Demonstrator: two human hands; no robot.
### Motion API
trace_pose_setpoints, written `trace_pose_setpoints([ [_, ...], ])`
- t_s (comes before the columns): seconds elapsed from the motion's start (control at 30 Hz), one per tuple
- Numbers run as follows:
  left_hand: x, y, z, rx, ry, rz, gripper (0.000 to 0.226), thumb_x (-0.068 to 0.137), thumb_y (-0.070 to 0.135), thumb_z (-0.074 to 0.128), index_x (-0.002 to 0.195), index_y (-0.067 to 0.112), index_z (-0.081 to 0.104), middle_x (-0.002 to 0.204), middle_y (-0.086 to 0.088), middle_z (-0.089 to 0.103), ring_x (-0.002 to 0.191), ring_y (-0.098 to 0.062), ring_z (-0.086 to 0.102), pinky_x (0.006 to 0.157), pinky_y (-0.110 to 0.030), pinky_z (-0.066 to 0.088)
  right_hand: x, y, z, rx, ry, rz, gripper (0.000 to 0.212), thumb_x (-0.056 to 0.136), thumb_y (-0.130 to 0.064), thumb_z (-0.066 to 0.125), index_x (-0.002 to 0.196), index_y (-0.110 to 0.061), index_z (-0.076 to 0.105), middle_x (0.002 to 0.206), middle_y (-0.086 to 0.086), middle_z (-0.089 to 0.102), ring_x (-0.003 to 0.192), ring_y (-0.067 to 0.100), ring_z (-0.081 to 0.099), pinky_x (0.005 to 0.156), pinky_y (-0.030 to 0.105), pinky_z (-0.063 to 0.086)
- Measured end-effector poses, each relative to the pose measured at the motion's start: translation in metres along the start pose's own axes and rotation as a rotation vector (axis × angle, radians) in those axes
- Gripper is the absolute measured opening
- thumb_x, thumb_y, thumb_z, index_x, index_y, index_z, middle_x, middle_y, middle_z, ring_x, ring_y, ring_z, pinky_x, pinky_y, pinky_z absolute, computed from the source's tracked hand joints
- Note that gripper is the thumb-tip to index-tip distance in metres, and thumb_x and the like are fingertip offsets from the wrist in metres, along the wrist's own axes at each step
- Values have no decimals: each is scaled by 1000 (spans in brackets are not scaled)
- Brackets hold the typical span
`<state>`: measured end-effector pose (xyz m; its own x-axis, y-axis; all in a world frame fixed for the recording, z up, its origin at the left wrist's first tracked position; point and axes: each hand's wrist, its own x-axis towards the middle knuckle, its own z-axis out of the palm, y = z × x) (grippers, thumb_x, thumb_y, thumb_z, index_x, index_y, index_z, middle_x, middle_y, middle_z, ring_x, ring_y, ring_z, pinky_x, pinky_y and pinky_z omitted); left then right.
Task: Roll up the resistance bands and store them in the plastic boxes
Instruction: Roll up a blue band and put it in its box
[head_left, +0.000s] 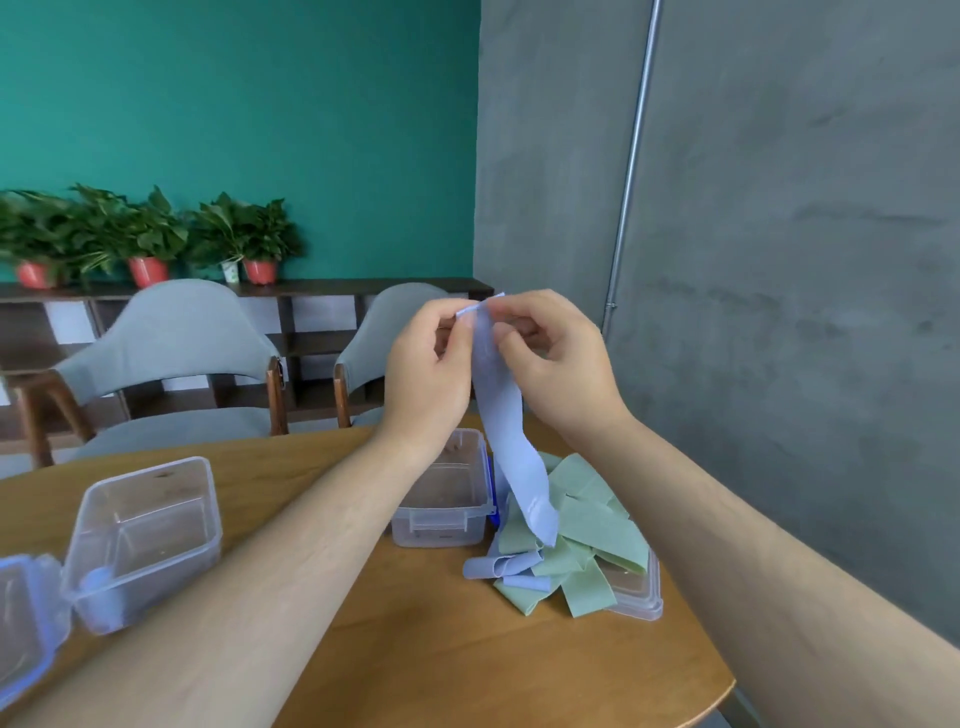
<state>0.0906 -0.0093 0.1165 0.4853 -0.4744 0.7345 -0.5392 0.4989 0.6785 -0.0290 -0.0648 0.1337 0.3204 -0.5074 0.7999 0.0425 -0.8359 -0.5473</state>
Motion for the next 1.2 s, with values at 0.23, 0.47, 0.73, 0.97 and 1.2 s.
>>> trace_pose_setpoints([
  [0.23, -11, -6, -64, 84, 73, -38, 17, 102, 20, 53, 109, 19, 69, 99, 12, 70, 91, -1, 64, 77, -16, 48, -7, -16, 54, 27, -61, 244, 10, 97, -25, 61, 99, -19, 68, 87, -8, 69, 79, 7, 63, 69, 20, 52],
  [0.47, -35, -21, -137, 245, 79, -84, 18, 103, 29, 52, 93, 18, 63, 73, 8, 59, 66, -7, 51, 62, -25, 44, -36, -42, 110, 159, -168, 216, 10, 99, -27, 60, 94, -18, 62, 76, -3, 63, 67, 5, 53, 63, 21, 48],
  [0.73, -72, 14, -186, 178, 70, -188, 19, 104, 27, 52, 94, 16, 63, 59, 5, 53, 48, -12, 51, 39, -28, 43, -71, -72, 139, 317, -188, 246, 14, 98, -30, 61, 89, -20, 61, 62, 8, 60, 55, 18, 51, 54, 33, 44],
  [0.97, -76, -5, -198, 80, 24, -439, 25, 104, 29, 51, 95, 12, 66, 66, -4, 61, 47, -22, 52, 39, -27, 39, -77, -70, 148, 318, -306, 466, 20, 99, -31, 60, 94, -12, 65, 79, 17, 71, 62, 34, 65, 50, 31, 52],
  [1.2, -107, -91, -188, 397, -88, -640, 23, 106, 27, 42, 99, 17, 61, 75, -4, 60, 55, -16, 55, 43, -20, 43, -116, 10, 189, 125, -492, 726, 25, 97, -36, 60, 100, -11, 65, 67, 4, 68, 55, 15, 61, 54, 27, 50],
])
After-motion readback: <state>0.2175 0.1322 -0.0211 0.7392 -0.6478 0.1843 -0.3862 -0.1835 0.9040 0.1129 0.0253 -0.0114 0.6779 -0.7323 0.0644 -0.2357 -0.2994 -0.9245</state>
